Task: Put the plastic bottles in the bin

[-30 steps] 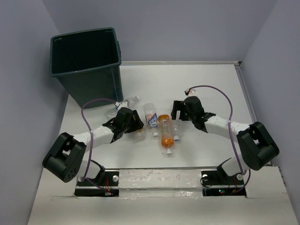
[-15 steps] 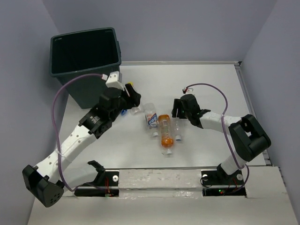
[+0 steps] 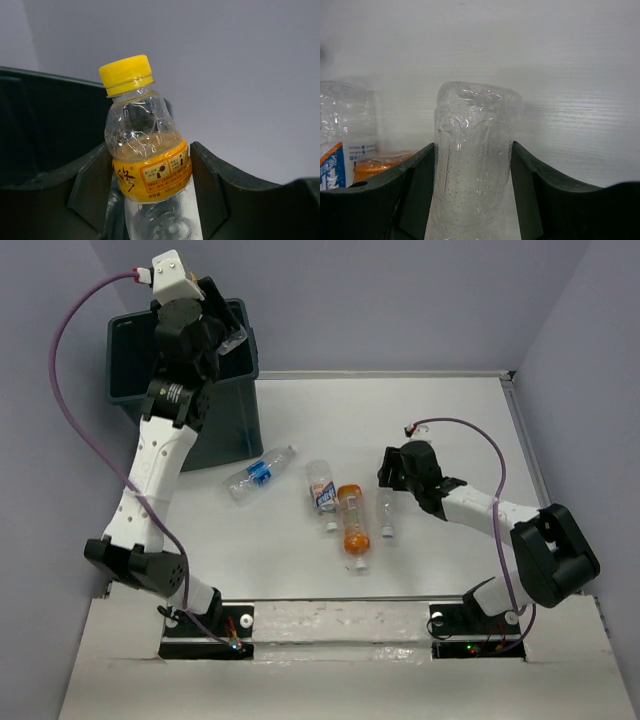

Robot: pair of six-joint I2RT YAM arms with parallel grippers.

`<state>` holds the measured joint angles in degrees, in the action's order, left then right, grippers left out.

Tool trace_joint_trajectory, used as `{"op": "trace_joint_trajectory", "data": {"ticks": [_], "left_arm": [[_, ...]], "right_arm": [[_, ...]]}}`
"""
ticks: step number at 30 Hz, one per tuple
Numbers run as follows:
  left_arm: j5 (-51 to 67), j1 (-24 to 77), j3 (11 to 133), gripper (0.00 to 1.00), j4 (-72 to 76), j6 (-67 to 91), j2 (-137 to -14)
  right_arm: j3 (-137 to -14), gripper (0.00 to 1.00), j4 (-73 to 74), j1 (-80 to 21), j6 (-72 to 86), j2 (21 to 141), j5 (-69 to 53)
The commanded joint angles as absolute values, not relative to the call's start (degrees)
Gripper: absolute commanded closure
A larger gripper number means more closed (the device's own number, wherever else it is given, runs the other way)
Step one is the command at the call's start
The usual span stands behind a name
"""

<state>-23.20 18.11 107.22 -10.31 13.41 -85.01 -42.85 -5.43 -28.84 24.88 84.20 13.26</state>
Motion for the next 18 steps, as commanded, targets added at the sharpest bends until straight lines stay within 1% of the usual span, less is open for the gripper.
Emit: {"op": "trace_joint_trajectory", "data": {"ticks": [1, 3, 4, 5, 9, 12, 13, 15, 16, 17, 18], "left_arm": [[-25.49, 12.14, 113.81, 0.46, -12.57, 11.6, -91.56], [-24.79, 9.85, 114.43, 0.38, -11.7, 12.56, -92.72], [-23.83, 8.63, 114.61, 0.13, -11.34, 13.7, -93.25], [-22.86, 8.09, 115.13, 0.01, -11.51, 14.41, -93.6], [-16.63, 7.65, 119.26, 0.01, -13.79, 16.08, -94.05], [-11.45, 7.73, 115.68, 0.01, -12.84, 17.57, -89.23], [-9.6, 8.0, 110.18, 0.01, -12.05, 18.01, -84.95], [-4.52, 8.87, 103.04, 0.01, -9.59, 18.81, -79.75], [-3.79, 9.83, 95.18, 0.01, -8.97, 18.72, -77.19], [-3.69, 12.89, 90.92, 0.01, -8.36, 18.37, -71.34], [-3.78, 14.66, 86.96, 0.01, -7.83, 18.11, -68.32]], "right_arm": [[-41.66, 0.64, -7.12, -28.56, 23.91, 79.02, 14.33], [-41.4, 0.65, -7.12, -28.56, 23.3, 76.65, 14.33], [-41.4, 0.65, -7.03, -28.56, 23.03, 74.81, 13.11], [-41.4, 0.65, -6.94, -28.56, 22.68, 74.8, 12.4], [-41.39, 0.66, -7.03, -28.56, 22.5, 66.3, 8.8], [-42.1, 0.67, -7.12, -28.56, 22.41, 62.68, 6.17], [-42.88, 0.67, -7.21, -28.56, 21.72, 61.01, 5.54], [-43.94, 0.67, -7.03, -28.56, 21.53, 60.03, 4.58], [-44.55, 0.67, -7.29, -28.56, 21.71, 59.68, 3.61], [-45.95, 0.67, -7.64, -29.52, 21.97, 59.59, 2.56], [-46.75, 0.67, -8.08, -30.05, 22.06, 59.68, 1.85]]}}
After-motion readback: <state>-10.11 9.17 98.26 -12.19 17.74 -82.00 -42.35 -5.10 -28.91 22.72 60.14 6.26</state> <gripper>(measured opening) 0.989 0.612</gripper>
